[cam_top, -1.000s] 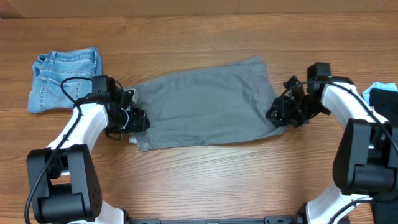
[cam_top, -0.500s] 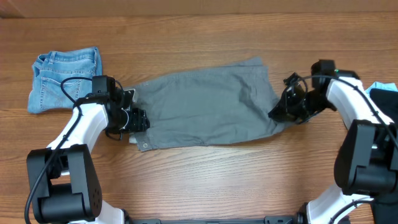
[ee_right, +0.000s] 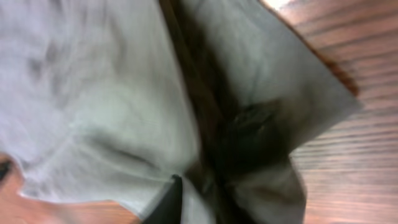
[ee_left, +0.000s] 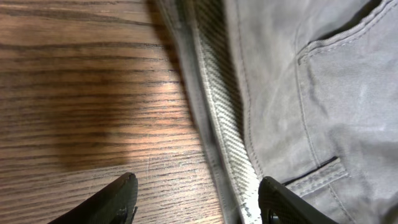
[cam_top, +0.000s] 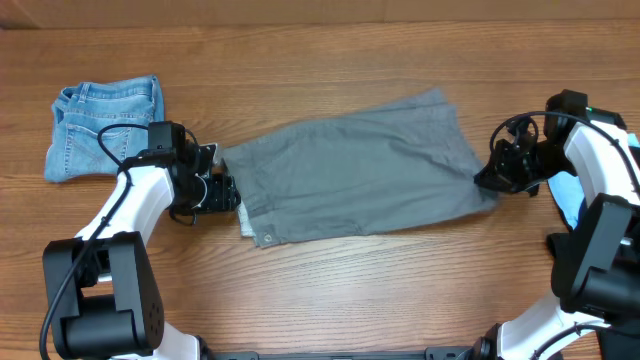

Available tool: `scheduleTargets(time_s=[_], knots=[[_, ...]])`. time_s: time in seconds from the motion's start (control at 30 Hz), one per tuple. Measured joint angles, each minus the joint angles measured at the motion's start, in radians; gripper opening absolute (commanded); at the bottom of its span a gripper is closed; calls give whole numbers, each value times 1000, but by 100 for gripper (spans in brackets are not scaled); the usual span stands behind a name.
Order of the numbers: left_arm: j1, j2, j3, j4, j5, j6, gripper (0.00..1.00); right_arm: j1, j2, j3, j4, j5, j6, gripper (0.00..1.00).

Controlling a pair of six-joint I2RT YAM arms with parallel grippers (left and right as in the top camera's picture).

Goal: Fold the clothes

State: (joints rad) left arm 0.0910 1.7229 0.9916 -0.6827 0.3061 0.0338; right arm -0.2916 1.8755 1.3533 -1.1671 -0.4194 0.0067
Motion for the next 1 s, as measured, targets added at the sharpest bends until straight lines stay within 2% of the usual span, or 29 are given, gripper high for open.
scheduleTargets(time_s=[0.03, 0.07, 0.1, 0.17, 0.23, 0.3, 0.4, 0.7, 0.9, 0.97, 1.0], knots=[[0, 0, 0, 0, 0, 0, 65, -1, 0, 1, -3, 6, 3, 31], [0, 0, 0, 0, 0, 0, 65, -1, 0, 1, -5, 13, 5, 40], [0, 0, 0, 0, 0, 0, 65, 0, 0, 1, -4, 21, 8, 44], [0, 0, 0, 0, 0, 0, 66, 0, 0, 1, -3, 44, 21, 45], [0, 0, 0, 0, 0, 0, 66, 0, 0, 1, -3, 63, 29, 54], [0, 0, 0, 0, 0, 0, 67, 0, 0, 1, 5, 77, 36, 58], [0, 0, 0, 0, 16, 0, 68, 0, 0, 1, 52, 91, 39, 58], [0, 0, 0, -3, 180, 0, 69, 13, 0, -70, 161, 93, 39, 45], [-8, 0, -10, -8, 213, 6, 69, 37, 0, -134, 193, -54, -28, 18], [-21, 0, -28, 10, 217, 16, 69, 37, 0, -134, 210, -120, -60, 4], [-32, 0, -44, 26, 218, 23, 69, 37, 0, -134, 213, -150, -64, 4]])
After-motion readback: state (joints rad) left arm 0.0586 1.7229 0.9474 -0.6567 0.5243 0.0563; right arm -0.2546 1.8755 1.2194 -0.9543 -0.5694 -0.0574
